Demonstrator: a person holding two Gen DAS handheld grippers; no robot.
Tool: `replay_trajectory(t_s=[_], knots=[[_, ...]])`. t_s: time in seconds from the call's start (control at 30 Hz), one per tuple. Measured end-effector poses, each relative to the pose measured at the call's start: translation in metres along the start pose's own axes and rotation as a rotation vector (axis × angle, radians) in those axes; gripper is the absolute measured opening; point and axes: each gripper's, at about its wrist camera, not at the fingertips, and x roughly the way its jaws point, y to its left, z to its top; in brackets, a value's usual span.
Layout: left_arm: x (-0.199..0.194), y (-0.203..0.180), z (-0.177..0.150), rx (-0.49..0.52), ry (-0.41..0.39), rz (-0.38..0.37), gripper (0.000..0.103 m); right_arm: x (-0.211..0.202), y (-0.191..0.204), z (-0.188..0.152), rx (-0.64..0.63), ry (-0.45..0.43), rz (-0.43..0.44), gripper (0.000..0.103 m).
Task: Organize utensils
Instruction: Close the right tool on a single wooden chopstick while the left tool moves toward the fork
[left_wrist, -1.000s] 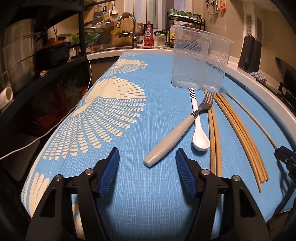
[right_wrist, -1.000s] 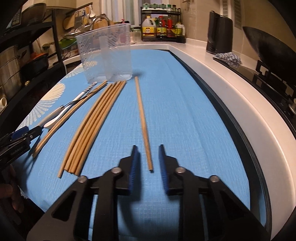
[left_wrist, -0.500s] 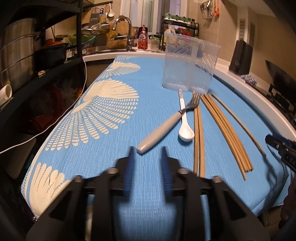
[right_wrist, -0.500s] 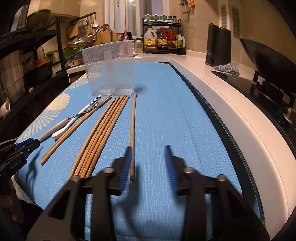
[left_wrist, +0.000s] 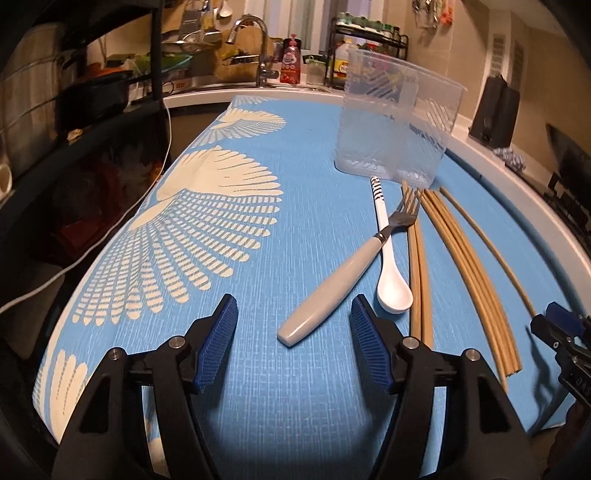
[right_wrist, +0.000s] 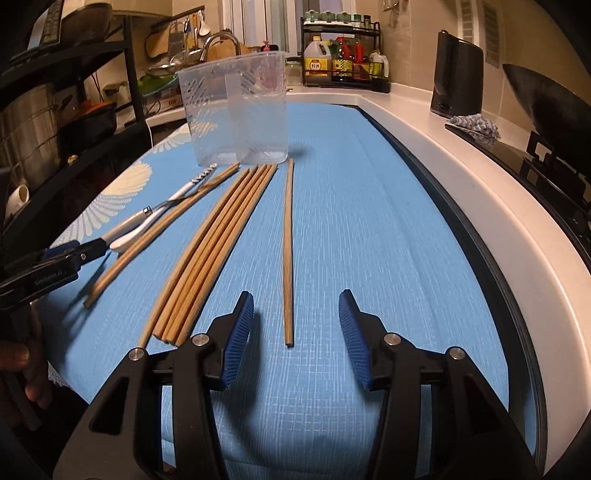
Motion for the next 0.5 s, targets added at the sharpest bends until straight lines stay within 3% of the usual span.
replay_trajectory(t_s=[0.03,0.1,0.23,0.5], knots=[[0.001,-0.002,0.0,0.014,0.003,0.005,0.063,0.002,0.0,-0.001,-0.001,0.007,-0.003,0.044],[0.0,-0.004,-0.001,0.03,0.003,0.006,0.061,0.002,0.0,-0.001,-0.008,0.0,-0.006,0.029],[-0.005,-0.004,-0.003,0.042,-0.004,0.004,0.036,0.0,0.001,-0.002,-0.013,0.002,0.001,0.007],[-0.027,-0.011,-0.021,0.096,-0.008,0.0,0.022,-0.007,0.008,-0.003,-0.021,-0.019,-0.018,0.005]])
